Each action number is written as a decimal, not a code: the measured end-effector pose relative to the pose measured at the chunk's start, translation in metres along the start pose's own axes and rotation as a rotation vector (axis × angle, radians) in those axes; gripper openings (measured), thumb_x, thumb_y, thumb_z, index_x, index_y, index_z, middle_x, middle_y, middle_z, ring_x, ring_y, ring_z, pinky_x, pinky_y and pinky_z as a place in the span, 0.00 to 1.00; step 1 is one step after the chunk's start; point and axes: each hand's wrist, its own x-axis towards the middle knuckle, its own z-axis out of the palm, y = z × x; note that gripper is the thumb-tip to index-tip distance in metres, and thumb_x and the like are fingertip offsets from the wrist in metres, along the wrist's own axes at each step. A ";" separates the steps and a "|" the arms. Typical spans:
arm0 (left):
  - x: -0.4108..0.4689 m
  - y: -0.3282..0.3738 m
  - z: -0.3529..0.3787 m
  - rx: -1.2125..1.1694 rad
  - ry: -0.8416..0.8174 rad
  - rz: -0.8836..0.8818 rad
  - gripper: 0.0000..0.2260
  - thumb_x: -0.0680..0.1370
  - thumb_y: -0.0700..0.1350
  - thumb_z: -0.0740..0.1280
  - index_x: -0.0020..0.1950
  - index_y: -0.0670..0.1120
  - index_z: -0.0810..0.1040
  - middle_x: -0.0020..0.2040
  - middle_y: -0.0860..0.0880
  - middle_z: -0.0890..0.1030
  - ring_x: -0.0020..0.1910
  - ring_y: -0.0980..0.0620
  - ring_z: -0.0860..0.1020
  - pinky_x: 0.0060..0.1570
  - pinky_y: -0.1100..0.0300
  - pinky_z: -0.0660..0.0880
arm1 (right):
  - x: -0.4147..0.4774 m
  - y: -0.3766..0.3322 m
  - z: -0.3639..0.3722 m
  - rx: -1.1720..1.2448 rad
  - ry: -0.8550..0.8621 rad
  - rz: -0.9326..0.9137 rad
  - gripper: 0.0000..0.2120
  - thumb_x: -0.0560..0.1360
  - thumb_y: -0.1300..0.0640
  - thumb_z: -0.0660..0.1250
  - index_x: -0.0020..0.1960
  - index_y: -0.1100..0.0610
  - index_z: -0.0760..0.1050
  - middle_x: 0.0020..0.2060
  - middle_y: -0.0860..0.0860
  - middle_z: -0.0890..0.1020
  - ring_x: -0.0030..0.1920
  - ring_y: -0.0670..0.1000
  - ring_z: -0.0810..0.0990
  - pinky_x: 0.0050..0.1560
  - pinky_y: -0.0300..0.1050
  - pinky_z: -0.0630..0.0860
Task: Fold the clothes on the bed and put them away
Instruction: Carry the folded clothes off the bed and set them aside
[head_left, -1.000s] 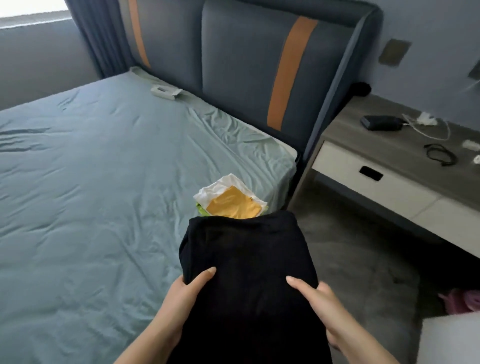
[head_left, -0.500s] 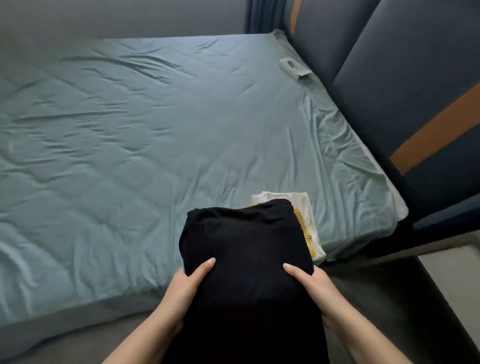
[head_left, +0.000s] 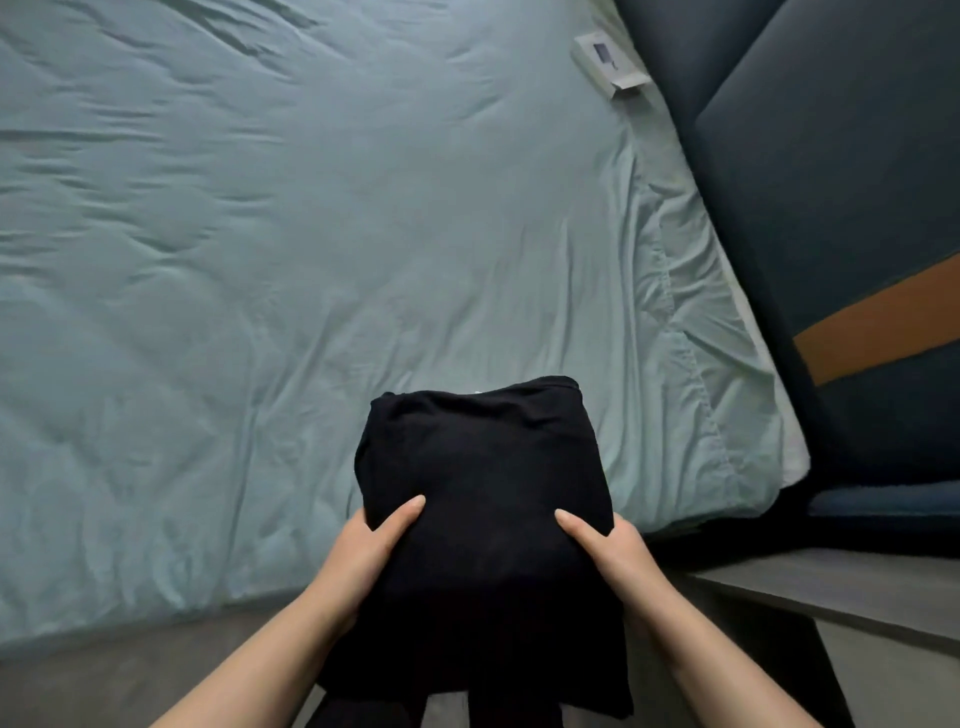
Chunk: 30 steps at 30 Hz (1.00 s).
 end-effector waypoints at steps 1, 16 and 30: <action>0.009 -0.001 0.013 -0.002 0.010 0.000 0.29 0.64 0.65 0.74 0.60 0.53 0.78 0.52 0.59 0.84 0.51 0.60 0.82 0.51 0.61 0.76 | 0.012 0.003 -0.010 -0.009 -0.003 0.011 0.13 0.72 0.52 0.73 0.56 0.50 0.78 0.47 0.40 0.83 0.46 0.36 0.81 0.41 0.26 0.75; 0.155 -0.104 0.112 0.141 0.252 -0.066 0.15 0.74 0.59 0.68 0.58 0.55 0.76 0.46 0.66 0.79 0.45 0.72 0.75 0.41 0.77 0.71 | 0.184 0.127 -0.059 -0.007 -0.038 0.122 0.30 0.61 0.31 0.72 0.59 0.43 0.76 0.50 0.37 0.83 0.52 0.37 0.81 0.52 0.33 0.75; 0.105 -0.101 0.130 0.836 0.395 -0.194 0.47 0.70 0.76 0.52 0.77 0.54 0.32 0.79 0.47 0.51 0.76 0.44 0.59 0.71 0.40 0.57 | 0.128 0.115 -0.059 -0.767 0.268 -0.067 0.36 0.76 0.37 0.58 0.78 0.50 0.49 0.75 0.54 0.61 0.74 0.55 0.60 0.74 0.55 0.53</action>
